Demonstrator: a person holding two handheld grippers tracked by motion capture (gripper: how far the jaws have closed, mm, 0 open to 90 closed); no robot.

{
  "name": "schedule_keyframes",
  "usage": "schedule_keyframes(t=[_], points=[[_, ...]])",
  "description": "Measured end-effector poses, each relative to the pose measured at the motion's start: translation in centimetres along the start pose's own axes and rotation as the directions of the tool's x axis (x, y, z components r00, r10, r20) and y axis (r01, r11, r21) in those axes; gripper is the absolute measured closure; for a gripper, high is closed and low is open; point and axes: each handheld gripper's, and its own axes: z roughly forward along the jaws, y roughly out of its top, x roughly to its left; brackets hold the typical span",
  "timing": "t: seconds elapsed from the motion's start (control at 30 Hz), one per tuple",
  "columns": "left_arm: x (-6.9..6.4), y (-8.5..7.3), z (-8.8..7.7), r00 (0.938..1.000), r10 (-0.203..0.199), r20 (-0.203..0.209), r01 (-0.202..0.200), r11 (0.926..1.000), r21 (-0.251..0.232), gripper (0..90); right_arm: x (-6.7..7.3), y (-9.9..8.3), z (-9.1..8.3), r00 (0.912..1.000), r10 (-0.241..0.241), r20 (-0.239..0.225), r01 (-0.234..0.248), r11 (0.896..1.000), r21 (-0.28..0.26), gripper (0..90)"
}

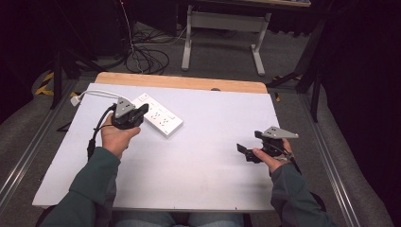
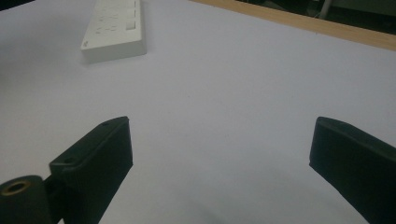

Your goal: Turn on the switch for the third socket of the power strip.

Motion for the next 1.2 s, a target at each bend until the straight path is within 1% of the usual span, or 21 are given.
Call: schedule_keyframes(t=[0.07, 0.13, 0.2, 0.37, 0.43, 0.57, 0.63, 0.7, 0.73, 0.77, 0.8, 0.97, 1.03, 1.1, 1.2], points=[[0.2, -0.1, -0.9, 0.9999, -0.015, 0.004, 0.015, 0.9998, -0.012, 89.9, 0.1, 0.0, -0.1, 1.0000, -0.001, 0.003, 0.001, 1.000, -0.002, 6.7], [0.3, -0.3, -1.6, 0.9999, -0.015, 0.006, 0.015, 0.9997, -0.019, 89.9, 0.1, 0.0, -0.1, 1.0000, -0.002, 0.001, 0.002, 1.000, -0.003, 6.7], [0.4, -0.5, -2.3, 0.9997, -0.023, 0.004, 0.023, 0.9994, -0.025, 89.9, 0.1, 0.0, -0.1, 1.0000, -0.003, 0.002, 0.003, 1.000, -0.001, 6.7], [1.0, -0.6, -4.7, 0.9988, -0.050, -0.004, 0.049, 0.9962, -0.071, 89.9, 0.1, 0.1, -0.1, 1.0000, -0.005, 0.004, 0.005, 1.000, -0.004, 6.9], [1.5, -0.9, -5.8, 0.9978, -0.065, -0.016, 0.063, 0.9943, -0.085, 89.9, 0.1, 0.1, -0.1, 1.0000, -0.006, 0.002, 0.006, 1.000, -0.003, 6.9], [2.7, -1.5, -7.4, 0.9926, -0.112, -0.046, 0.107, 0.9888, -0.105, 89.9, 0.2, 0.1, -0.1, 1.0000, -0.006, 0.002, 0.006, 1.000, -0.005, 6.9], [2.9, -1.7, -8.1, 0.9918, -0.116, -0.054, 0.109, 0.9878, -0.111, 89.9, 0.2, 0.1, -0.1, 1.0000, -0.007, 0.001, 0.007, 1.000, -0.006, 6.9], [2.9, -1.7, -8.6, 0.9917, -0.113, -0.062, 0.105, 0.9875, -0.118, 89.9, 0.1, 0.1, -0.1, 1.0000, -0.007, 0.001, 0.007, 1.000, -0.006, 6.9], [3.0, -1.8, -8.9, 0.9925, -0.104, -0.065, 0.096, 0.9885, -0.117, 89.9, 0.1, 0.1, -0.1, 1.0000, -0.004, 0.002, 0.004, 1.000, -0.006, 6.9], [3.1, -1.8, -9.1, 0.9918, -0.106, -0.071, 0.097, 0.9879, -0.121, 89.9, 0.1, 0.1, -0.1, 1.0000, -0.003, 0.002, 0.003, 1.000, -0.007, 6.9], [3.2, -1.8, -9.2, 0.9906, -0.116, -0.073, 0.106, 0.9863, -0.127, 89.8, 0.1, 0.2, -0.1, 1.0000, -0.003, 0.002, 0.003, 1.000, -0.007, 6.9], [3.7, -2.1, -9.8, 0.9867, -0.138, -0.085, 0.126, 0.9831, -0.133, 89.8, 0.2, 0.2, 0.0, 1.0000, -0.005, -0.002, 0.005, 1.000, -0.008, 6.9], [3.7, -2.1, -10.0, 0.9865, -0.140, -0.085, 0.127, 0.9819, -0.141, 89.1, 0.2, 0.2, 0.0, 1.0000, -0.005, -0.002, 0.005, 1.000, -0.007, 6.9], [3.8, -2.1, -10.4, 0.9872, -0.132, -0.089, 0.119, 0.9826, -0.143, 87.4, 0.1, 0.2, 0.0, 1.0000, -0.003, -0.004, 0.003, 1.000, -0.009, 6.9], [4.2, -2.3, -11.0, 0.9840, -0.148, -0.100, 0.131, 0.9791, -0.156, 84.7, 0.2, 0.2, 0.0, 1.0000, -0.003, -0.007, 0.003, 1.000, -0.008, 6.9]])
